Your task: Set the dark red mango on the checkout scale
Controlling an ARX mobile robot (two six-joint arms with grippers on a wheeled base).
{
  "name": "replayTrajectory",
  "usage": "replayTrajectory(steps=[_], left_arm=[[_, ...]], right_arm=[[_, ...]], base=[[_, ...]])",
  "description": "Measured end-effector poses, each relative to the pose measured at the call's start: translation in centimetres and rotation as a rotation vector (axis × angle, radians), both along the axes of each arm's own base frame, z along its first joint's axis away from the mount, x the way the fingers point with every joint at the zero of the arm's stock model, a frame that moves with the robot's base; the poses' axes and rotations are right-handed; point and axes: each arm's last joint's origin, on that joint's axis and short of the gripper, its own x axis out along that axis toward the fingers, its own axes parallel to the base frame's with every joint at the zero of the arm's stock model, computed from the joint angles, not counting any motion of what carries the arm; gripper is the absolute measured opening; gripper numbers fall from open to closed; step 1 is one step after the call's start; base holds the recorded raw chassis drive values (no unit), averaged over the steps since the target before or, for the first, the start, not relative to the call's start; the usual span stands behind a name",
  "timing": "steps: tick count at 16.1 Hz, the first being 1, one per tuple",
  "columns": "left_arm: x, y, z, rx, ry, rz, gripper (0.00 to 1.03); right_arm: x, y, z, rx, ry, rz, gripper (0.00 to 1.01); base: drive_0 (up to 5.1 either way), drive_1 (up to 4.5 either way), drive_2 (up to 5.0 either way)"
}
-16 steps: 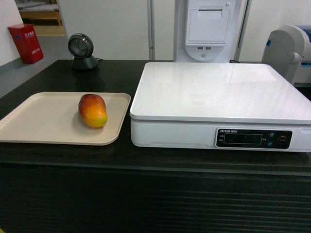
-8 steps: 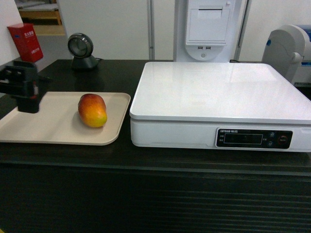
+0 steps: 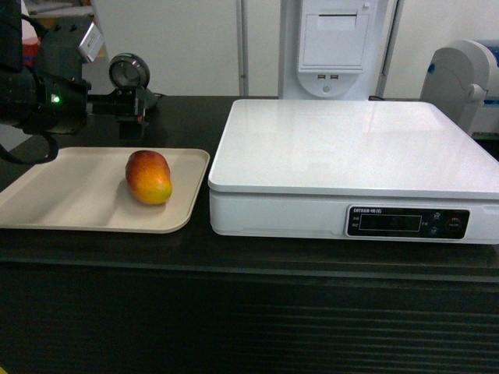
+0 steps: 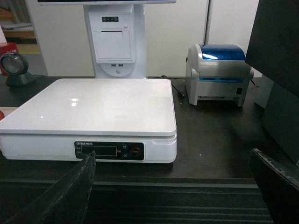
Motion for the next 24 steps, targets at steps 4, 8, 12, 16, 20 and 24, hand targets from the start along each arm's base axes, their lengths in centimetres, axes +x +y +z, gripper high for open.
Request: replayTrajectory(steps=[4, 8, 12, 16, 20, 24], left_arm=[[1.9, -0.7, -0.5, -0.028, 0.060, 0.004, 0.98], [2.6, -0.9, -1.1, -0.024, 0.091, 0.022, 0.98], [3.1, -0.9, -1.6, -0.027, 0.120, 0.040, 0.98], [3.7, -0.9, -2.0, -0.032, 0.143, 0.063, 0.98], [4.9, -1.1, -4.7, -0.103, 0.236, 0.103, 0.98], [5.3, -1.3, -6.9, -0.125, 0.298, 0.122, 0.86]], right_arm=[[0.0, 0.0, 0.0, 0.000, 0.000, 0.000, 0.98], [0.0, 0.0, 0.0, 0.000, 0.000, 0.000, 0.98], [0.0, 0.0, 0.0, 0.000, 0.000, 0.000, 0.98], [0.0, 0.0, 0.0, 0.000, 0.000, 0.000, 0.98], [0.0, 0.0, 0.0, 0.000, 0.000, 0.000, 0.98], [0.0, 0.0, 0.0, 0.000, 0.000, 0.000, 0.98]], base=[[0.0, 0.00, 0.0], [0.0, 0.00, 0.0], [0.0, 0.00, 0.0], [0.0, 0.00, 0.0], [0.0, 0.00, 0.0], [0.0, 0.00, 0.0]])
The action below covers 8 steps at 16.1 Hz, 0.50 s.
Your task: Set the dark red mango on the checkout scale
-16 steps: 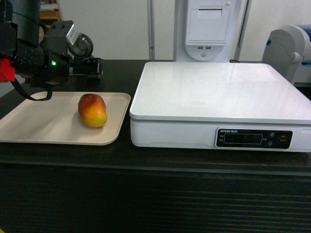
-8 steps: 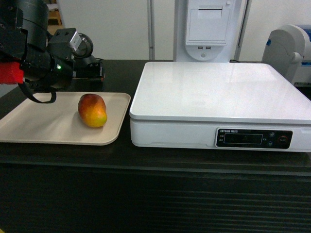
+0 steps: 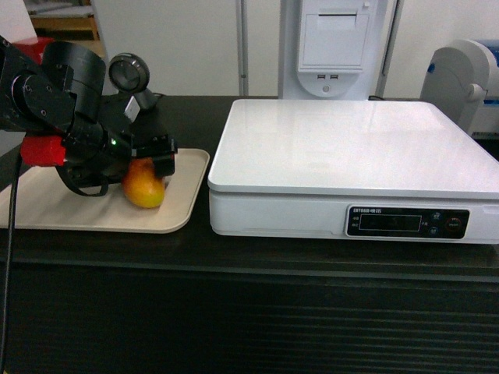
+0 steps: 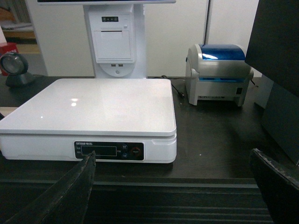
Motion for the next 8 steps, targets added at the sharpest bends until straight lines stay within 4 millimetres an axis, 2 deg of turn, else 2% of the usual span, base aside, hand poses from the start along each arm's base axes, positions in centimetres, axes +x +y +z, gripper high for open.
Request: replayTrajectory(steps=[3, 8], left_arm=[[0.02, -0.08, 0.03, -0.010, -0.003, 0.000, 0.71], [-0.01, -0.30, -0.01, -0.011, -0.009, -0.006, 0.69]], right_arm=[[0.00, 0.00, 0.00, 0.000, 0.000, 0.000, 0.98], [0.00, 0.00, 0.00, 0.000, 0.000, 0.000, 0.98]], base=[[0.0, 0.00, 0.0], [0.0, 0.00, 0.0]])
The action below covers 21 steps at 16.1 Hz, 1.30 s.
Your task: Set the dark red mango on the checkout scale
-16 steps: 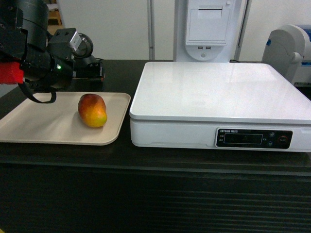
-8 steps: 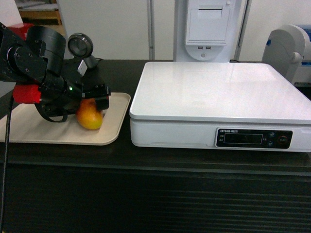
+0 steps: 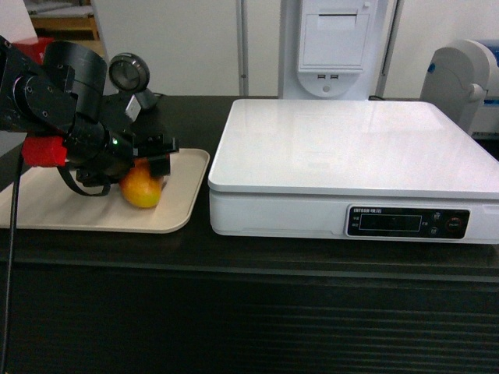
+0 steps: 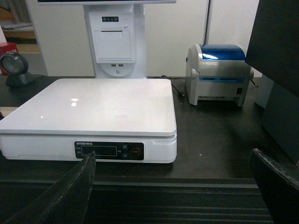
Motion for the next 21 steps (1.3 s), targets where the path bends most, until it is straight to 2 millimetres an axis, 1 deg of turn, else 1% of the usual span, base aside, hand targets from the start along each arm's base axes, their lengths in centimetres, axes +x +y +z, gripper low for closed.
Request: replayTrajectory(steps=[5, 6, 7, 8, 10, 11, 12, 13, 14, 16, 19, 21], left_arm=[[-1.3, 0.0, 0.2, 0.012, -0.014, -0.017, 0.68], [-2.0, -0.1, 0.7, 0.021, -0.036, -0.026, 0.68], [-2.8, -0.3, 1.7, 0.047, -0.079, -0.037, 0.68], [-4.0, -0.6, 3.2, 0.076, -0.133, -0.063, 0.68], [-6.6, -2.0, 6.8, 0.119, -0.259, -0.134, 0.68], [-7.5, -2.5, 7.7, 0.131, -0.294, -0.159, 0.68], [-9.0, -3.4, 9.3, 0.146, -0.343, -0.199, 0.68], [-9.6, -4.3, 10.2, 0.156, -0.376, -0.232, 0.68], [-9.9, -5.1, 10.9, 0.168, -0.410, -0.256, 0.68], [-9.8, -6.6, 11.5, 0.173, -0.438, -0.299, 0.68], [-8.5, -9.2, 12.1, 0.158, -0.473, -0.352, 0.68], [-7.4, -11.5, 12.0, 0.147, -0.466, -0.398, 0.68]], right_arm=[[0.0, 0.0, 0.0, 0.000, 0.000, 0.000, 0.98], [0.0, 0.0, 0.0, 0.000, 0.000, 0.000, 0.98], [0.0, 0.0, 0.0, 0.000, 0.000, 0.000, 0.98], [0.0, 0.0, 0.0, 0.000, 0.000, 0.000, 0.98], [0.0, 0.0, 0.0, 0.000, 0.000, 0.000, 0.98], [0.0, 0.0, 0.0, 0.000, 0.000, 0.000, 0.98], [0.0, 0.0, 0.0, 0.000, 0.000, 0.000, 0.98], [0.0, 0.0, 0.0, 0.000, 0.000, 0.000, 0.98], [0.0, 0.0, 0.0, 0.000, 0.000, 0.000, 0.98], [0.0, 0.0, 0.0, 0.000, 0.000, 0.000, 0.98], [0.0, 0.0, 0.0, 0.000, 0.000, 0.000, 0.98], [0.0, 0.0, 0.0, 0.000, 0.000, 0.000, 0.98]], base=[[0.0, 0.00, 0.0], [0.0, 0.00, 0.0], [0.0, 0.00, 0.0], [0.0, 0.00, 0.0], [0.0, 0.00, 0.0], [0.0, 0.00, 0.0], [0.0, 0.00, 0.0], [0.0, 0.00, 0.0], [0.0, 0.00, 0.0], [0.0, 0.00, 0.0], [0.0, 0.00, 0.0], [0.0, 0.00, 0.0]])
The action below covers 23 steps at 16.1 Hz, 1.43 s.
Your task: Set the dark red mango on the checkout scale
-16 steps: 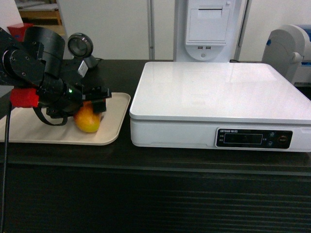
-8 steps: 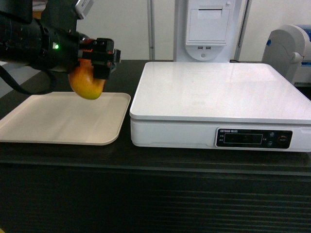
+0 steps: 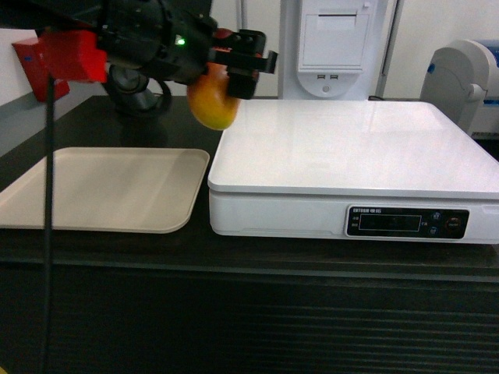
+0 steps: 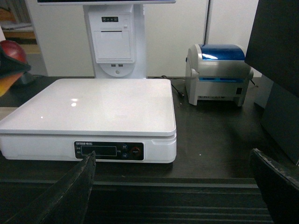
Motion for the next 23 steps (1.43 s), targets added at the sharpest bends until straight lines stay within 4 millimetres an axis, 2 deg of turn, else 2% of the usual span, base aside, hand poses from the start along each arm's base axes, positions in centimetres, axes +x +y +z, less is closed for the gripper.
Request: replayTrajectory(steps=[4, 7, 11, 14, 17, 20, 23], left_arm=[[2.5, -5.8, -1.2, 0.031, 0.033, -0.104, 0.68], [3.8, -8.5, -1.6, 0.041, 0.033, -0.149, 0.68], [4.9, -11.7, -3.7, 0.092, 0.053, -0.211, 0.68], [5.4, -13.4, -4.3, 0.162, 0.013, -0.251, 0.68], [5.2, -14.1, -4.4, 0.224, -0.044, -0.293, 0.70], [4.9, -14.8, -5.1, 0.272, -0.078, -0.352, 1.00], [4.8, -15.0, -5.0, 0.267, -0.097, -0.361, 0.98]], right_arm=[[0.0, 0.0, 0.0, 0.000, 0.000, 0.000, 0.98], [0.0, 0.0, 0.0, 0.000, 0.000, 0.000, 0.98], [0.0, 0.0, 0.0, 0.000, 0.000, 0.000, 0.98], [0.0, 0.0, 0.0, 0.000, 0.000, 0.000, 0.98], [0.0, 0.0, 0.0, 0.000, 0.000, 0.000, 0.98], [0.0, 0.0, 0.0, 0.000, 0.000, 0.000, 0.98], [0.0, 0.0, 0.0, 0.000, 0.000, 0.000, 0.98]], base=[[0.0, 0.00, 0.0], [0.0, 0.00, 0.0], [0.0, 0.00, 0.0], [0.0, 0.00, 0.0], [0.0, 0.00, 0.0], [0.0, 0.00, 0.0], [0.0, 0.00, 0.0]])
